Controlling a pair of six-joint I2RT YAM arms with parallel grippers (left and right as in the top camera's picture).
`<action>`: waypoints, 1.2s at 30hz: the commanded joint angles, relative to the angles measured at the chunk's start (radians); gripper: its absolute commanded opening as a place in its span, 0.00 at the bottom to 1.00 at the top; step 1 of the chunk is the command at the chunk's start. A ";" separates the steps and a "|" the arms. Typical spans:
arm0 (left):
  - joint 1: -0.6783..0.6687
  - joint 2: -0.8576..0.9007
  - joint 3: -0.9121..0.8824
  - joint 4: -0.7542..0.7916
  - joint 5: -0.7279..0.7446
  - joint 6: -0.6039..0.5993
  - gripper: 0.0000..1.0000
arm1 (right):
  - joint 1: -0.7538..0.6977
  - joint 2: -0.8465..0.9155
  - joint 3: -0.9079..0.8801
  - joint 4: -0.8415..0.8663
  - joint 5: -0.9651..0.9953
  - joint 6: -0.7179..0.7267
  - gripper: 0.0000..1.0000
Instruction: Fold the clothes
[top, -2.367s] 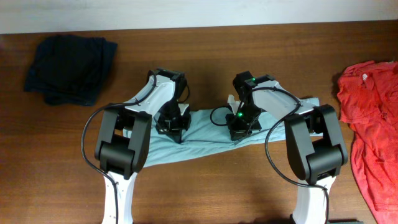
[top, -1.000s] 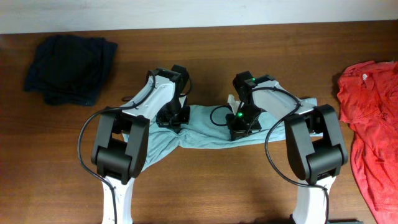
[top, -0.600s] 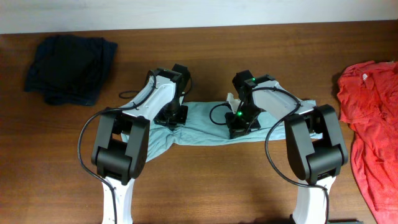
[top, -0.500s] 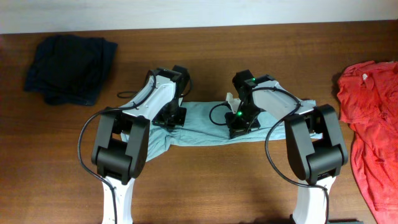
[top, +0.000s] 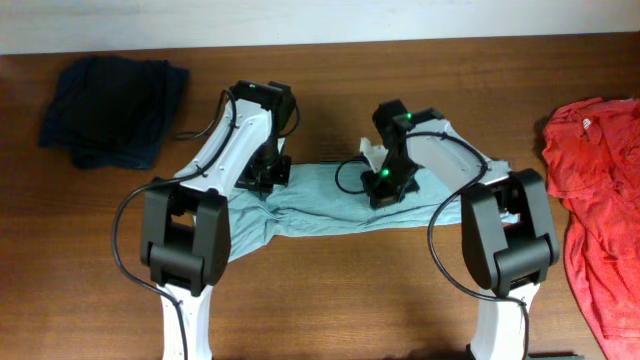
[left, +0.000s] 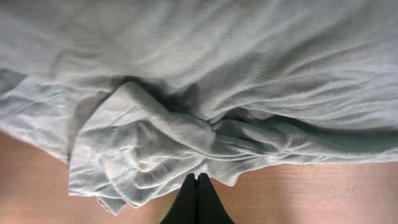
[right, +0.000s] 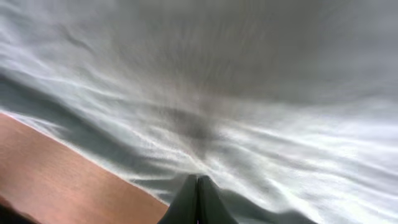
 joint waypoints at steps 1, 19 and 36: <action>0.043 -0.042 0.000 -0.002 -0.014 -0.067 0.00 | -0.015 -0.006 0.074 -0.024 0.088 -0.020 0.04; 0.202 -0.040 -0.245 0.270 0.000 -0.140 0.00 | -0.180 -0.006 0.092 -0.037 0.131 -0.016 0.05; 0.183 -0.011 -0.279 0.592 -0.199 0.076 0.00 | -0.181 -0.006 0.092 -0.036 0.134 -0.016 0.05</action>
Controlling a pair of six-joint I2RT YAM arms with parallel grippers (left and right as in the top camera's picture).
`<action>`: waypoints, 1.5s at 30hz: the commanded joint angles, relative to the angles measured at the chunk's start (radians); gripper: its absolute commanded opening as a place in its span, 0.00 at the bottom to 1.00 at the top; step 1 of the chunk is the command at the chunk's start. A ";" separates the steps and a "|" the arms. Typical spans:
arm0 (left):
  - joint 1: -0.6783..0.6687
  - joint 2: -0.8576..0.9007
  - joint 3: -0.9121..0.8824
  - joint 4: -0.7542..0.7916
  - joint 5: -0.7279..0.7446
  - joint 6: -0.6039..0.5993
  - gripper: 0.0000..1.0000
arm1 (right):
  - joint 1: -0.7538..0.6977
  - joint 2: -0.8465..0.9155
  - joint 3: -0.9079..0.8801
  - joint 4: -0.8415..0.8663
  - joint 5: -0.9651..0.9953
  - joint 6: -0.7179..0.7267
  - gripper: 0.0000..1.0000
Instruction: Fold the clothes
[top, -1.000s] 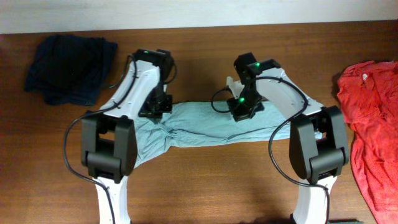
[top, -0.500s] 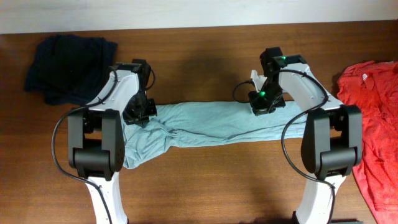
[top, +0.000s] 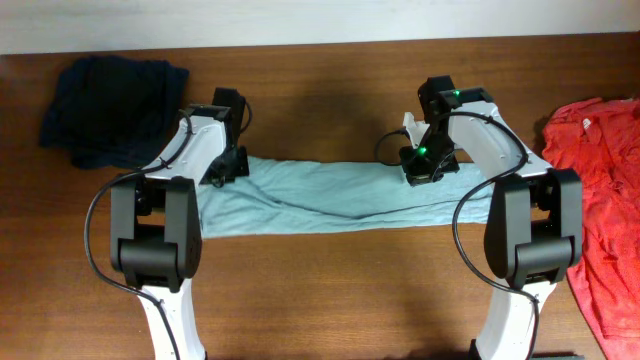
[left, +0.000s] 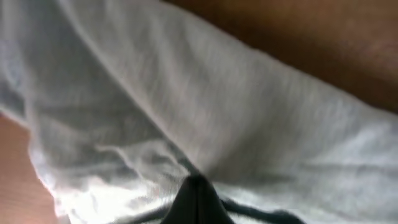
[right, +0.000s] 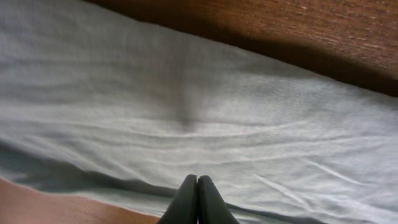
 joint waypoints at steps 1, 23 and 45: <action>-0.015 0.012 -0.008 0.059 -0.009 0.106 0.00 | -0.003 -0.006 0.016 -0.001 0.012 -0.003 0.05; -0.030 0.014 0.134 -0.246 -0.006 -0.092 0.00 | 0.074 -0.006 -0.008 0.026 -0.290 -0.114 0.04; -0.032 -0.136 0.094 -0.182 0.231 -0.071 0.00 | 0.243 -0.006 -0.146 0.024 -0.208 -0.156 0.04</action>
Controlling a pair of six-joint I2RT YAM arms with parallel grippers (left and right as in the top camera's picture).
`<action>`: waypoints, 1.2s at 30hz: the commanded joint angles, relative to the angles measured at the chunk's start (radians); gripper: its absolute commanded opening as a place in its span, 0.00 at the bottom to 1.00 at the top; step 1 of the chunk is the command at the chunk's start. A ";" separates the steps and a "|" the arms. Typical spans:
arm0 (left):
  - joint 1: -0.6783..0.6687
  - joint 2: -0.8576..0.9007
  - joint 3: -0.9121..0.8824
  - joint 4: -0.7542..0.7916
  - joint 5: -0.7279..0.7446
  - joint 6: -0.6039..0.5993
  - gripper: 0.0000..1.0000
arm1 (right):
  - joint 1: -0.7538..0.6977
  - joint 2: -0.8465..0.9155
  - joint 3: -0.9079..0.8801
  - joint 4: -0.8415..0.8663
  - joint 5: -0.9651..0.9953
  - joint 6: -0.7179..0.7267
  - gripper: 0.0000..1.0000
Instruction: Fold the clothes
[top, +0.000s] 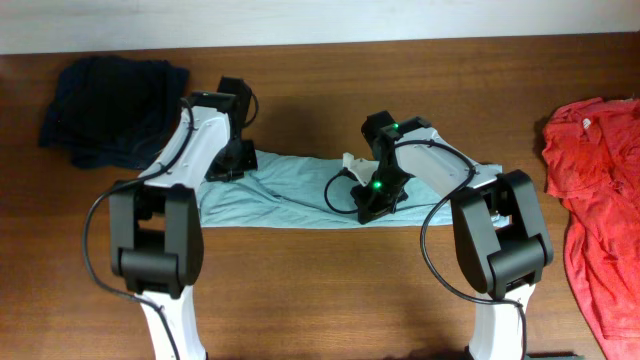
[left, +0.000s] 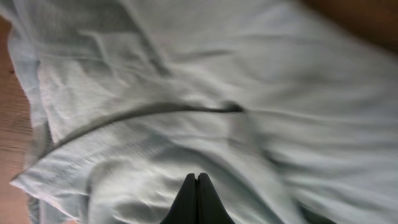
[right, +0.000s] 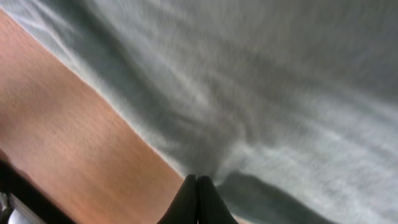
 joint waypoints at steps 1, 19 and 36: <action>0.002 -0.085 0.000 0.011 0.112 0.017 0.00 | 0.008 -0.006 -0.004 -0.018 0.011 -0.007 0.04; -0.147 -0.077 -0.042 0.148 0.199 0.066 0.00 | 0.008 -0.006 -0.004 0.021 0.011 0.027 0.04; -0.162 -0.077 -0.203 0.255 0.134 0.065 0.00 | 0.008 -0.006 -0.004 0.016 0.016 0.027 0.04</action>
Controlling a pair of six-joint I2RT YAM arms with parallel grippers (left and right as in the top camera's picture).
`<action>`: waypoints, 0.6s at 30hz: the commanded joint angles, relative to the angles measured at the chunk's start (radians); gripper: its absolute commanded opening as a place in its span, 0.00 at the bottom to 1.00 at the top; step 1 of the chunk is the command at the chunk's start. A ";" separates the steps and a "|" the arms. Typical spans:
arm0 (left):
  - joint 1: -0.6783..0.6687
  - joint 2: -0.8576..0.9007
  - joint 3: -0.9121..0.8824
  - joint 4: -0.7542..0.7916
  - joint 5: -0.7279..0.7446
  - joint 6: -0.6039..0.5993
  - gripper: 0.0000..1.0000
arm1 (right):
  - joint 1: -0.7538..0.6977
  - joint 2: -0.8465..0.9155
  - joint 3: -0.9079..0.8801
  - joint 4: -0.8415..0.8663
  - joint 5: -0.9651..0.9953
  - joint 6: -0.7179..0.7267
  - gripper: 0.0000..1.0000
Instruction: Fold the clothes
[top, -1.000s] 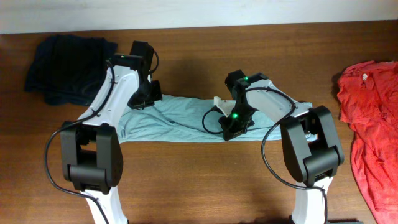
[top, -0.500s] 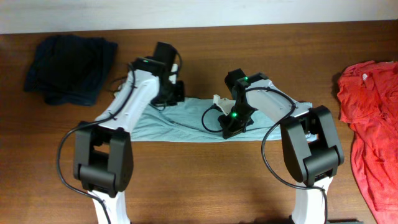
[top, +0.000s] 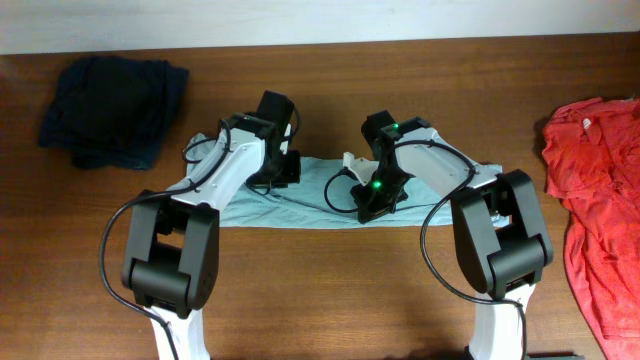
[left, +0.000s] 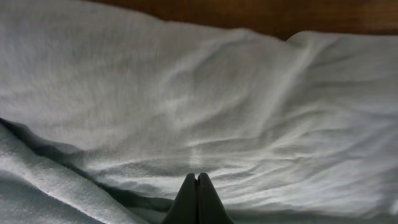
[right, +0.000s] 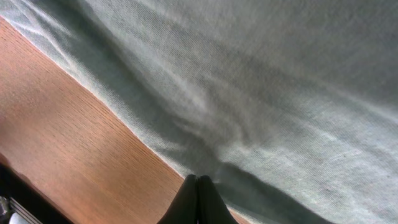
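A pale blue-green garment (top: 440, 200) lies as a long wrinkled band across the middle of the table (top: 320, 290). My left gripper (top: 277, 168) is on its far edge, left of centre, and is shut. In the left wrist view its closed fingertips (left: 197, 181) rest on rumpled cloth (left: 186, 93) with a thicker fold at the lower left. My right gripper (top: 368, 205) is shut at the garment's near edge, about the middle. In the right wrist view its tips (right: 197, 182) sit where the cloth (right: 280, 93) meets bare wood. No cloth shows between either pair of fingers.
A dark navy garment (top: 112, 95) lies bunched at the back left. A red garment (top: 595, 200) is spread along the right edge of the table. Both arm bases stand at the table's near side.
My left gripper has moved right from the garment's left end to a spot left of its centre. The right gripper has stayed in place. Both remain shut.
Both shut grippers were close together on the bunched middle of the garment. Then they stood far apart near its two ends, with the cloth drawn into a long band. Later the right was back at the middle front edge, and now the left is near centre too.
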 joint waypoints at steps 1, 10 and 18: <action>0.004 -0.008 -0.033 0.005 -0.038 0.018 0.00 | 0.008 -0.006 -0.004 -0.003 0.013 0.010 0.04; 0.005 -0.008 -0.068 -0.103 -0.005 -0.001 0.00 | 0.007 -0.006 -0.004 -0.003 0.014 0.010 0.04; 0.004 -0.008 -0.068 -0.314 0.008 0.000 0.00 | 0.007 -0.006 -0.004 -0.003 0.021 0.010 0.04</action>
